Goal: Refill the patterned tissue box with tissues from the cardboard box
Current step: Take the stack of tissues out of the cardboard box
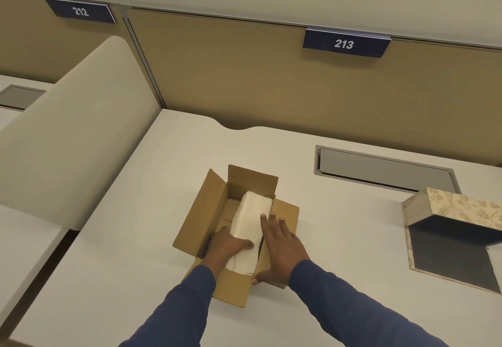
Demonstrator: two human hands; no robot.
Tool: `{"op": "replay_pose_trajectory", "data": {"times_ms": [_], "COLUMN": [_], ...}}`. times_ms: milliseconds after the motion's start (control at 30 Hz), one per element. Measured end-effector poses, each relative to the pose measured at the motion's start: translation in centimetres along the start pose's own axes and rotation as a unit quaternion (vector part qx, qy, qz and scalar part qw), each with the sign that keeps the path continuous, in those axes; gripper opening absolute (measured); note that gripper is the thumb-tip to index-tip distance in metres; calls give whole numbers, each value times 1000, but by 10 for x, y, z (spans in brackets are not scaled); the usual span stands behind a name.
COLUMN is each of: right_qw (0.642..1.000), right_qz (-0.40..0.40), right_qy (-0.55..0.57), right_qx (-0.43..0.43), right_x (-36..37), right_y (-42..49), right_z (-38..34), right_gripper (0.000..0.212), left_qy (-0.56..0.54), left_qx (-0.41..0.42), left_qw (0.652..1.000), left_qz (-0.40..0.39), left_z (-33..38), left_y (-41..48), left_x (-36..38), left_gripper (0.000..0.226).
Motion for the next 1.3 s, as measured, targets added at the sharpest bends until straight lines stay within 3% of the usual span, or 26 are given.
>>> {"op": "replay_pose_trajectory", "data": {"times_ms": [267,400,567,633,767,833,933,1033,1133,1233,1300], "right_qw": [1000,1000,994,982,945,897,789,633,488,422,424], "right_qz": [14,11,-16,-1,72,138,194,188,159,145,161], "right_qy": [17,27,107,189,319,413,568,731,837,878,880], "right_qx": [4,5,-21,-23,24,75,134,173,188,175,142], "right_x": [-2,-6,-15,-24,-41,-47,-50,-44,-38,-39,-49], "right_y": [-3,-5,-6,-9,-22,-32,-49,-67,-86,-105,-118], "right_z": [2,1,0,3,25,39,45,43,42,48,65], "right_gripper": [154,156,151,135,84,72,68,76,98,106,103], "left_qy": [-134,-251,-316,-337,-368,-384,-399,-416,-427,-404,-362], "left_qx": [29,30,35,33,54,69,104,131,157,151,142], "left_qw": [988,958,920,910,894,885,875,858,833,831,846], "left_qz": [-66,-136,-230,-238,-252,-255,-253,-270,-315,-352,-365], "left_z": [1,5,16,18,23,26,32,40,55,69,78], "left_y": [-8,-25,-46,-53,-75,-89,-113,-139,-167,-190,-204], "left_x": [1,-7,-17,-27,-46,-53,-58,-51,-33,-5,16], "left_gripper": [87,100,84,82,91,94,96,94,73,72,88]}}
Point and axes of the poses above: each hand's wrist, its own y-axis towards the middle knuckle, its own x-axis out of the palm, z = x × y, the point moved 9 cm from there along y, towards the middle knuckle, and after that the axes turned 7 degrees about -x, right-handed, at the moved point
